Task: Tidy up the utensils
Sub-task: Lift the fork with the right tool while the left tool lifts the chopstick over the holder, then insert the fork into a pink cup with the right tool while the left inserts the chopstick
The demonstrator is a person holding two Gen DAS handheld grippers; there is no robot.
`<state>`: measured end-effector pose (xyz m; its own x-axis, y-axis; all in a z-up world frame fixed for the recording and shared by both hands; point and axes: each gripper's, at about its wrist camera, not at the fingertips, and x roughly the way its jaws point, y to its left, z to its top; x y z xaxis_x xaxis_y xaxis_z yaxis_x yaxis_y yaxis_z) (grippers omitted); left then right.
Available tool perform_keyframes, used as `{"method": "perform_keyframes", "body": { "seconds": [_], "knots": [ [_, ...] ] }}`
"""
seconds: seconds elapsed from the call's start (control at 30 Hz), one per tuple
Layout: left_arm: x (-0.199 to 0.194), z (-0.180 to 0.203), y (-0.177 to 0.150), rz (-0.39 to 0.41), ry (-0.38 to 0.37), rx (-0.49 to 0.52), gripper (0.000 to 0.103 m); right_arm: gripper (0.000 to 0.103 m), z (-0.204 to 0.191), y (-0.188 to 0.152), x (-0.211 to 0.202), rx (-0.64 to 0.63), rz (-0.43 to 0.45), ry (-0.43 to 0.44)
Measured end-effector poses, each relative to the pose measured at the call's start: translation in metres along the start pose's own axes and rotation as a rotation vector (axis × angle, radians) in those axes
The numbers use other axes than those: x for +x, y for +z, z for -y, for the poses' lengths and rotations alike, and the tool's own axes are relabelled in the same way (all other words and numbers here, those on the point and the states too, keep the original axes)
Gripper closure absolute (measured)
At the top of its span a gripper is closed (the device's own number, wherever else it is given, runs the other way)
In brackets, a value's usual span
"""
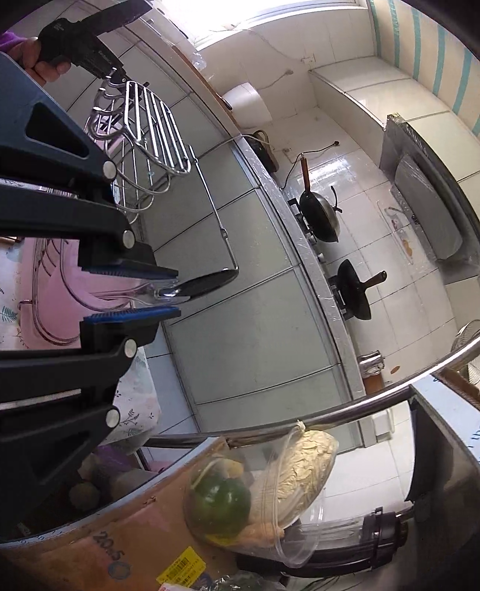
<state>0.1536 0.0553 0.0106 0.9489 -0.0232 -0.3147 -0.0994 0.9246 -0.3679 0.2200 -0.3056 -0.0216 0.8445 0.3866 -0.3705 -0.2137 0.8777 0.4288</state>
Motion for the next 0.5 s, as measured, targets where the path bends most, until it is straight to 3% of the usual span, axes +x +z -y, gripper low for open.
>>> {"method": "perform_keyframes", "body": {
  "seconds": [0.23,0.4,0.5],
  "knots": [
    [0.019,0.0,0.004,-0.094,-0.044,-0.015,0.097,0.088,0.001,0.005,0.009,0.006,-0.033,0.012],
    [0.023,0.005,-0.002,-0.13,-0.027,0.021,0.096,0.088,0.004,0.003,0.004,0.017,-0.029,0.022],
    [0.024,0.003,-0.003,-0.149,-0.019,0.016,0.077,0.087,0.009,0.002,0.005,0.044,-0.046,0.02]
  ]
}}
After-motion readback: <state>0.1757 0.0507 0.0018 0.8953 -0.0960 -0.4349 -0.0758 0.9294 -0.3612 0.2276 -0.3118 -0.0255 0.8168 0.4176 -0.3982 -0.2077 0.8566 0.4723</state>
